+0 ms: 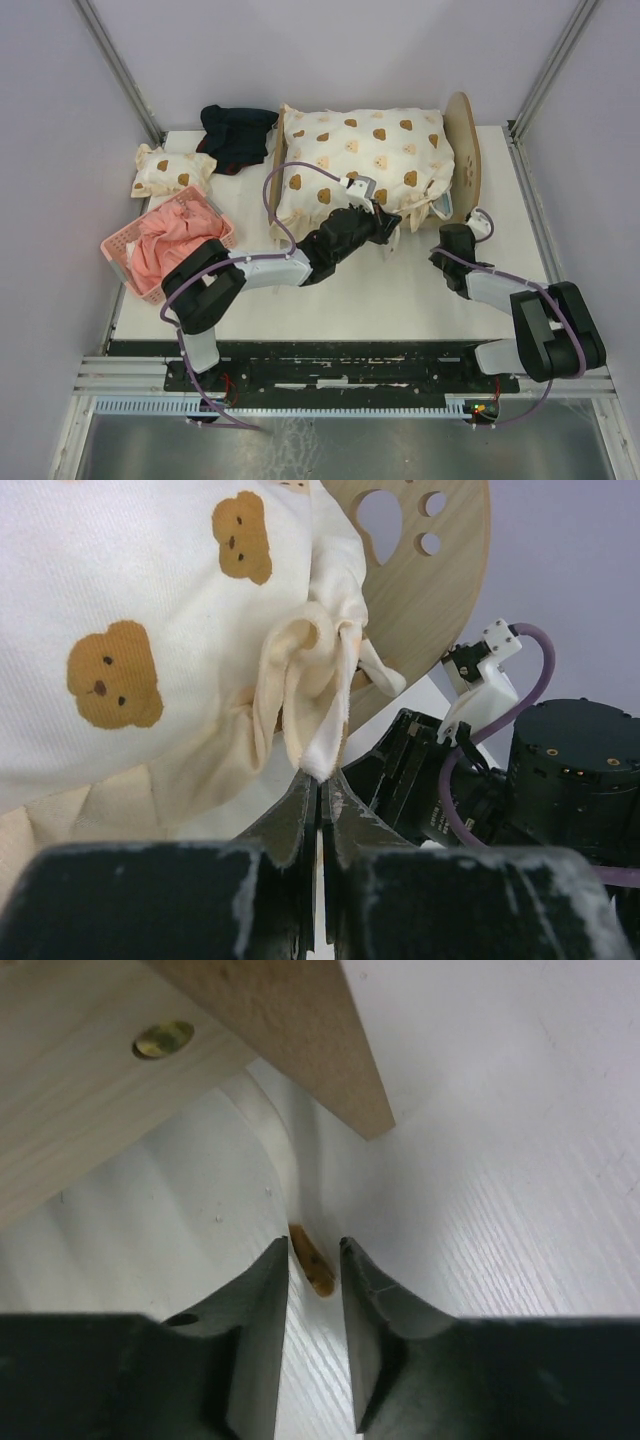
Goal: Set up the pet bed
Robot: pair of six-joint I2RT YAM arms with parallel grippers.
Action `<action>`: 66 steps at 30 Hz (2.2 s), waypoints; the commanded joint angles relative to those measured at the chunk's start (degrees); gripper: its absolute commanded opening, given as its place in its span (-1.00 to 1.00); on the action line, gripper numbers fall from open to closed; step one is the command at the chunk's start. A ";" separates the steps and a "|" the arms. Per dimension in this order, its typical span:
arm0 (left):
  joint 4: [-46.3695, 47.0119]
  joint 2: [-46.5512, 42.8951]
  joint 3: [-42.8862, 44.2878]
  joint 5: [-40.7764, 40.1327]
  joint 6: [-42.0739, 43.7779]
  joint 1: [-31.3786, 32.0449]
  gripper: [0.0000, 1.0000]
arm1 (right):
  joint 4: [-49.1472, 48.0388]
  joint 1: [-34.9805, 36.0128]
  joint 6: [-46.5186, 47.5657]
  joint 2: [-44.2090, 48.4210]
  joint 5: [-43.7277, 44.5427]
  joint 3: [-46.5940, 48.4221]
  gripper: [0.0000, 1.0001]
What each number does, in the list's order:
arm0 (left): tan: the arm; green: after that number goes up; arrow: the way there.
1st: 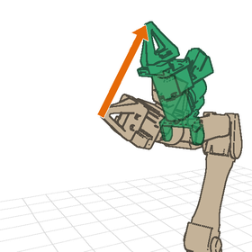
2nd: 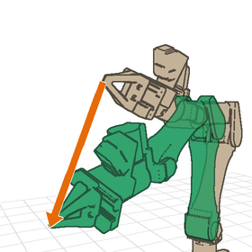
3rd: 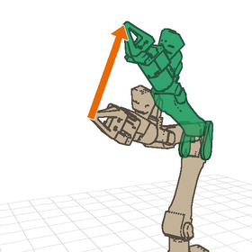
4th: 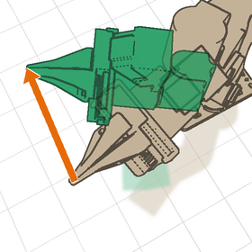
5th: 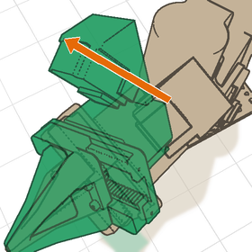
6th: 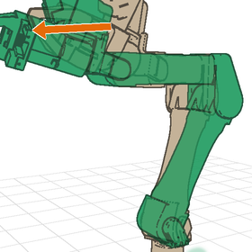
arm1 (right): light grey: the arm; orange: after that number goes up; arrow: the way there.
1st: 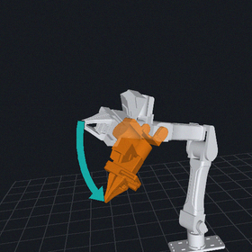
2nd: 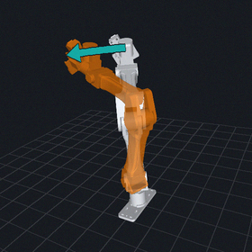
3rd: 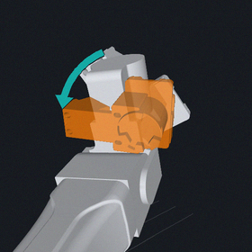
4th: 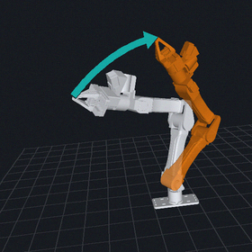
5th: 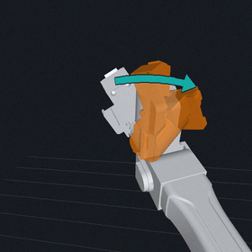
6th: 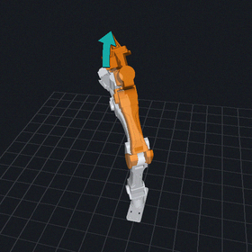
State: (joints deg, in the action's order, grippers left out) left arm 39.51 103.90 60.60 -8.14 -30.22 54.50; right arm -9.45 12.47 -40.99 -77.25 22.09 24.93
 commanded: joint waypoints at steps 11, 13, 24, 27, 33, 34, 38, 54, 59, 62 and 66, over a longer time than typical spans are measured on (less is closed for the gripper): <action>2.23 1.36 3.92 1.38 -3.66 0.37 -0.87 | 6.25 0.00 1.68 10.50 -5.95 -2.52 -0.96; 1.99 1.83 4.59 1.59 -3.66 0.83 -0.86 | 10.47 0.01 2.70 16.57 -7.14 -3.50 -0.96; -0.62 8.76 12.10 3.04 -3.01 5.90 -0.69 | 22.80 0.01 -0.25 37.50 -14.98 -6.21 -0.96; -4.15 6.83 11.14 -2.16 -0.02 7.43 -0.27 | 21.44 0.00 0.81 36.85 -16.62 -6.30 -0.96; -23.54 -4.48 7.83 -16.21 4.19 7.88 0.03 | 21.39 0.00 2.71 38.13 -19.07 -7.03 -0.96; -26.71 -6.58 7.26 -18.69 5.11 7.82 0.06 | 20.95 -0.04 2.82 38.53 -19.42 -7.53 -0.96; -39.81 -12.98 6.44 -30.71 9.31 7.18 0.19 | 19.31 0.00 3.72 38.49 -20.78 -8.49 -0.96; -53.24 -25.19 1.46 -26.98 17.09 -19.11 0.21 | 16.59 -0.01 2.67 36.93 -27.54 -8.49 -0.96; -54.26 -21.06 2.66 -26.14 16.70 -23.20 0.19 | 16.61 0.07 2.67 36.99 -28.19 -8.92 -0.96; -52.77 -19.92 2.06 -23.15 16.71 -25.41 0.18 | 16.52 0.04 2.67 37.17 -28.08 -9.26 -0.96; -51.44 -17.29 2.08 -17.08 16.76 -27.86 0.12 | 16.02 0.08 2.67 36.38 -28.13 -9.41 -0.96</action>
State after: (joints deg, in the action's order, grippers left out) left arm -13.82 84.64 62.08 -31.35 -15.49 28.80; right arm 9.43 12.47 -38.52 -40.27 -5.08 15.86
